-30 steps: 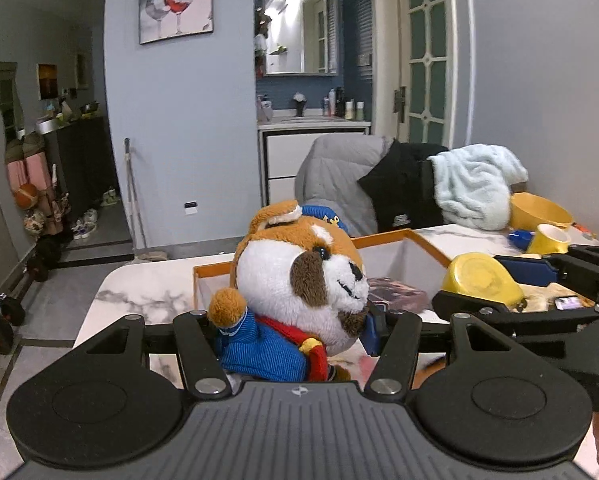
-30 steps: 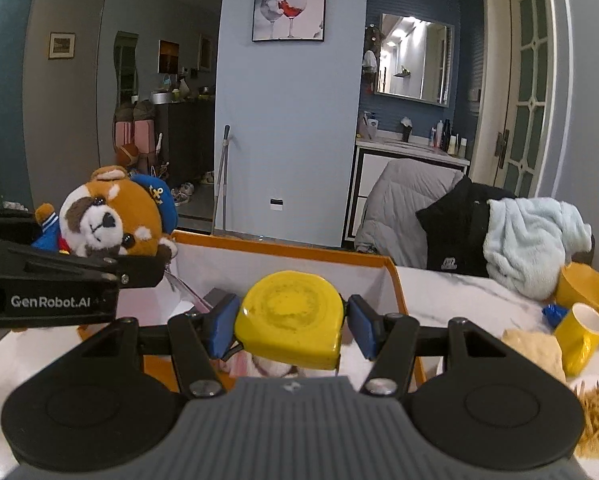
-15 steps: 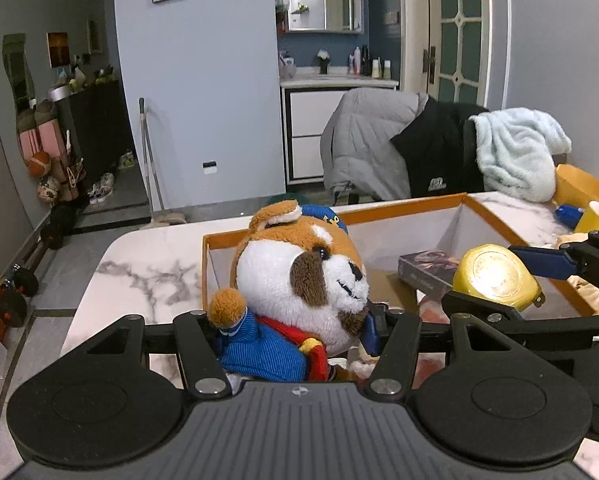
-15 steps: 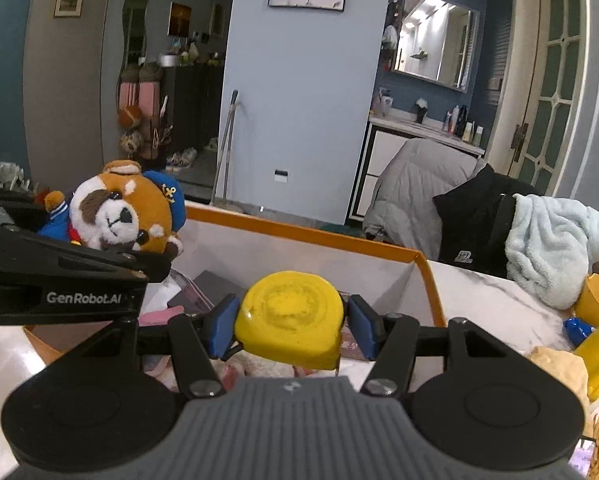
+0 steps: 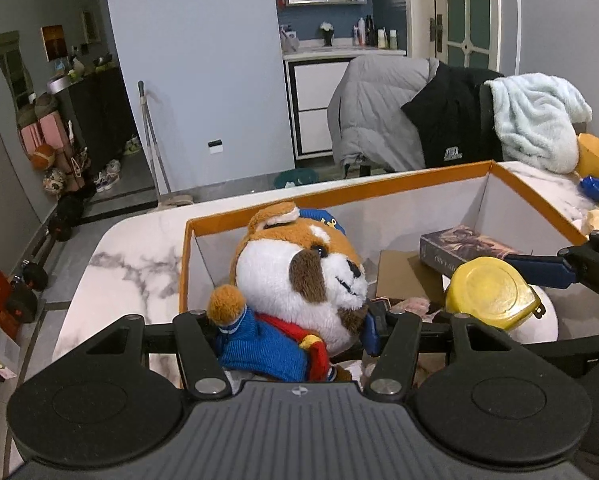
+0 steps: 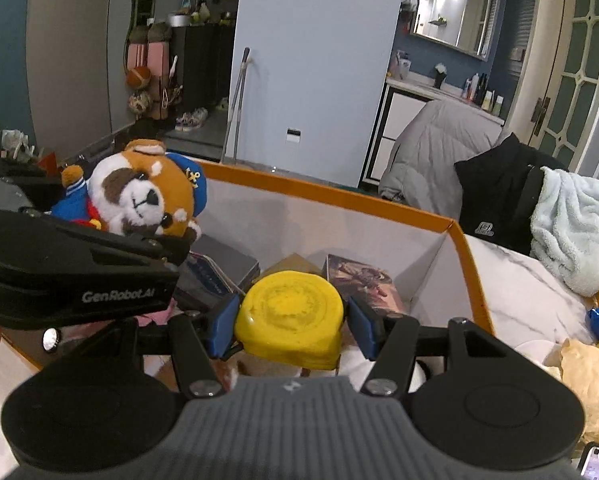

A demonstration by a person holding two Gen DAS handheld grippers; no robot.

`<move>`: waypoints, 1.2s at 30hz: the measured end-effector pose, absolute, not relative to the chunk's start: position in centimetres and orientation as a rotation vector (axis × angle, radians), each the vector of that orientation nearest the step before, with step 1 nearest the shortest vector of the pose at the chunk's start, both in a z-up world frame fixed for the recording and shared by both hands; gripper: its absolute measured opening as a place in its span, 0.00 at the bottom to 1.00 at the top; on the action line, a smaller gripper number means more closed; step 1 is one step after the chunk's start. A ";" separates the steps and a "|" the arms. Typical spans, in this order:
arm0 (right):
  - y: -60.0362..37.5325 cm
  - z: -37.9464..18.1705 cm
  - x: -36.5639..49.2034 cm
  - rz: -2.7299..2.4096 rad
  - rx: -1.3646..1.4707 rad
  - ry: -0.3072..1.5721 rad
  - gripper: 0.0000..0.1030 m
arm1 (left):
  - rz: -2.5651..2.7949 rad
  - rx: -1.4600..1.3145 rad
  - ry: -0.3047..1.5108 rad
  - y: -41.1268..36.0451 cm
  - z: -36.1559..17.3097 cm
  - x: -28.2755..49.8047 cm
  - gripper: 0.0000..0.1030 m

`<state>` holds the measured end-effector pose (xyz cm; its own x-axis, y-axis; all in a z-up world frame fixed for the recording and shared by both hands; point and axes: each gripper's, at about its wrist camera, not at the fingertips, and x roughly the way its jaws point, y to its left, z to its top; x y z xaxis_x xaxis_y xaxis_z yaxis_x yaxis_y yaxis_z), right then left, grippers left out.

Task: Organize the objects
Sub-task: 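Lift the plush dog and tape measure with both tools over the orange box, then open both grippers to drop the plush dog and tape measure into the box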

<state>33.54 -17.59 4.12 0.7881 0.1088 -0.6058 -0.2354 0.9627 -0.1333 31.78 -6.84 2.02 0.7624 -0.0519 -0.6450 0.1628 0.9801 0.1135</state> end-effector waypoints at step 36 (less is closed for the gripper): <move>-18.3 2.4 33.4 0.179 -0.173 0.665 0.85 | -0.085 0.217 0.722 -7.6 1.6 31.5 0.86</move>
<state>33.36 -18.26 2.35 0.7726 0.1094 -0.6254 -0.2197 0.9703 -0.1016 31.54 -7.63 1.56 0.7479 -0.0020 -0.6638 0.1513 0.9742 0.1675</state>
